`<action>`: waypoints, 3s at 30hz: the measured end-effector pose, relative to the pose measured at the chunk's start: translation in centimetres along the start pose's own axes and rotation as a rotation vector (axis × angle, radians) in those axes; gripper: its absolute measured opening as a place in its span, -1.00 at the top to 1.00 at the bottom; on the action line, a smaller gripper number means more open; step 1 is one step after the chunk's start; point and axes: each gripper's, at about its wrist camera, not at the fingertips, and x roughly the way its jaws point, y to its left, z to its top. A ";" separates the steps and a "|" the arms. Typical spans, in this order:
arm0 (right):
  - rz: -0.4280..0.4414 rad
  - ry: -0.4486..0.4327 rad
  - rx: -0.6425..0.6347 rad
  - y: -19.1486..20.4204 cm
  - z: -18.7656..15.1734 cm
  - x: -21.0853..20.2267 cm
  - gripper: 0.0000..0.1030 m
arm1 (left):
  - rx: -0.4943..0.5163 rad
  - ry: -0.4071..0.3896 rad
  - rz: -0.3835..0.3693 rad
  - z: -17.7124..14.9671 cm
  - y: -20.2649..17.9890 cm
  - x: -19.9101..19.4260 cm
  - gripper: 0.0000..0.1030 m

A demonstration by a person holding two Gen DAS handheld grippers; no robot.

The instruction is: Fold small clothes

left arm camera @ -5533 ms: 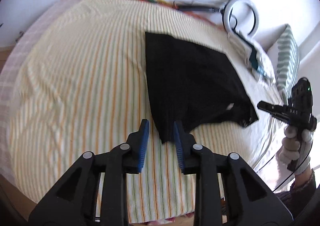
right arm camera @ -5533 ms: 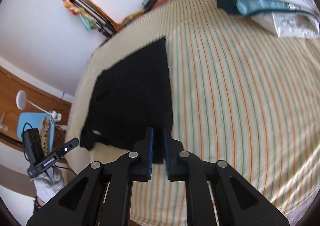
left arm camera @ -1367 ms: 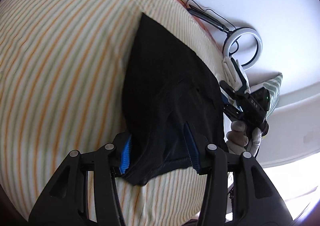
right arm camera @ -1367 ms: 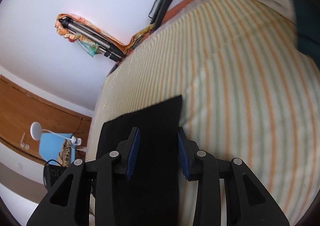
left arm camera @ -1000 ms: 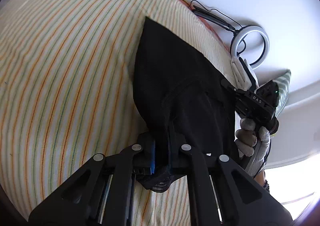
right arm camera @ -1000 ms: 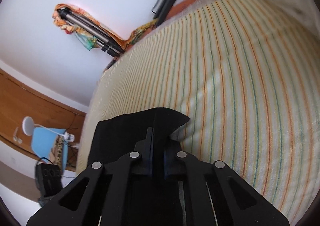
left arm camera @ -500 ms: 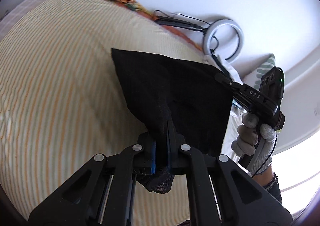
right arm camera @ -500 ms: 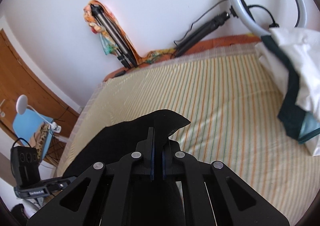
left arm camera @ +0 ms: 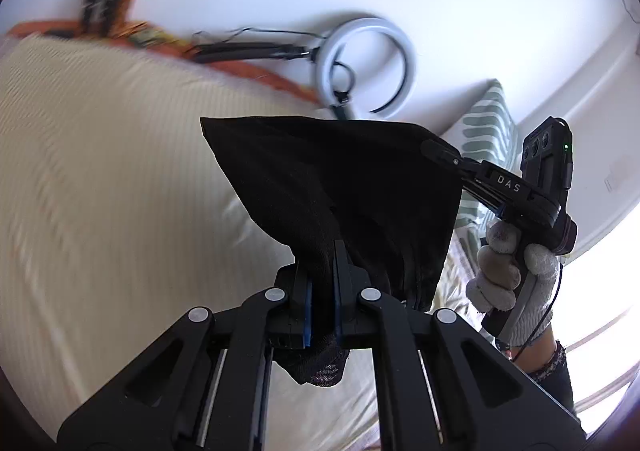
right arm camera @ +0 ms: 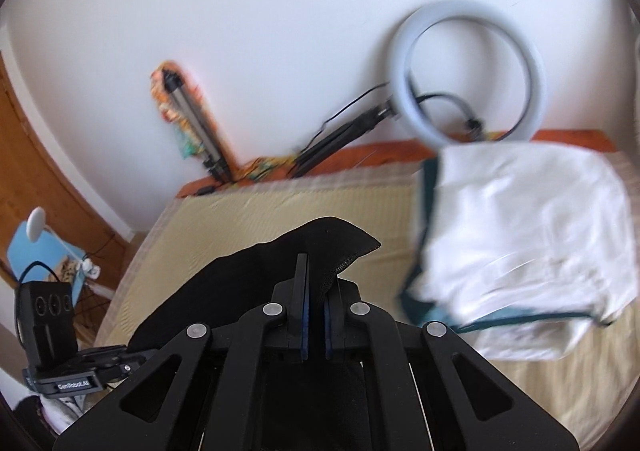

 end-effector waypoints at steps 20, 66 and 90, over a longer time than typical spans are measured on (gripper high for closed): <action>-0.180 -0.176 0.048 -17.9 10.3 -3.8 0.93 | 0.193 -0.017 -0.099 10.0 -12.0 18.6 0.90; -0.550 -0.076 0.017 -11.7 1.1 -9.1 0.51 | 0.399 -0.034 0.192 -1.4 -14.4 5.3 -0.07; -0.556 -0.309 -0.085 10.8 -9.8 -17.6 -0.57 | 0.503 -0.268 0.268 -13.3 -12.0 -14.1 -0.96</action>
